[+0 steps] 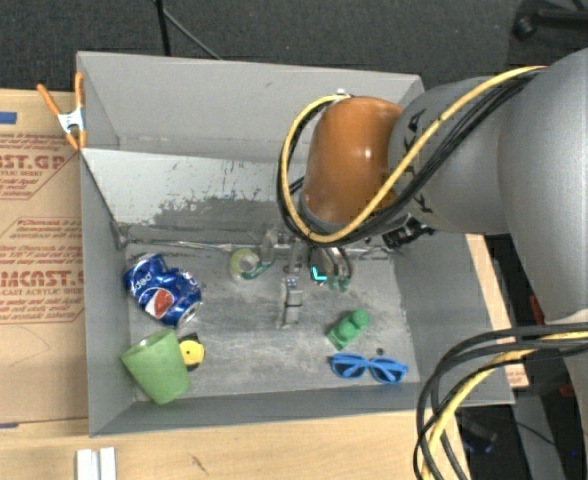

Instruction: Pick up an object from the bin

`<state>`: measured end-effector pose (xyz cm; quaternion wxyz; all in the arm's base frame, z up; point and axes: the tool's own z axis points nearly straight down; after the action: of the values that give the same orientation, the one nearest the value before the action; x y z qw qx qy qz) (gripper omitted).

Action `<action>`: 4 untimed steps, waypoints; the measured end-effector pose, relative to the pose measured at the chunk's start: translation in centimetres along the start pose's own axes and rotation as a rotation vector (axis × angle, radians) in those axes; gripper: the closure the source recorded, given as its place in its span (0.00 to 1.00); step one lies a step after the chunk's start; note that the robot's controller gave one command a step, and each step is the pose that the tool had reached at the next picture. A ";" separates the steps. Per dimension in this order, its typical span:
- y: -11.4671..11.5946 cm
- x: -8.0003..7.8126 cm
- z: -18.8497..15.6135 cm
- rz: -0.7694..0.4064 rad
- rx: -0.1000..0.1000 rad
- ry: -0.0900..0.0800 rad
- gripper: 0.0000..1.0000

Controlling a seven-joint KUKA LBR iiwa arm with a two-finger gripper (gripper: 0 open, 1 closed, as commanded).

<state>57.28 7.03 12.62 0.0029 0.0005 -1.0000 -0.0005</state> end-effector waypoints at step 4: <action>15.6 -0.8 5.8 0.331 0.000 -0.004 0.00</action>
Offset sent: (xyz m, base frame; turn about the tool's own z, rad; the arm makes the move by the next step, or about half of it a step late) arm -0.0005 0.0844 -0.0562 -0.0523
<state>58.08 22.66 6.84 0.0011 -0.1640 -0.9865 0.0002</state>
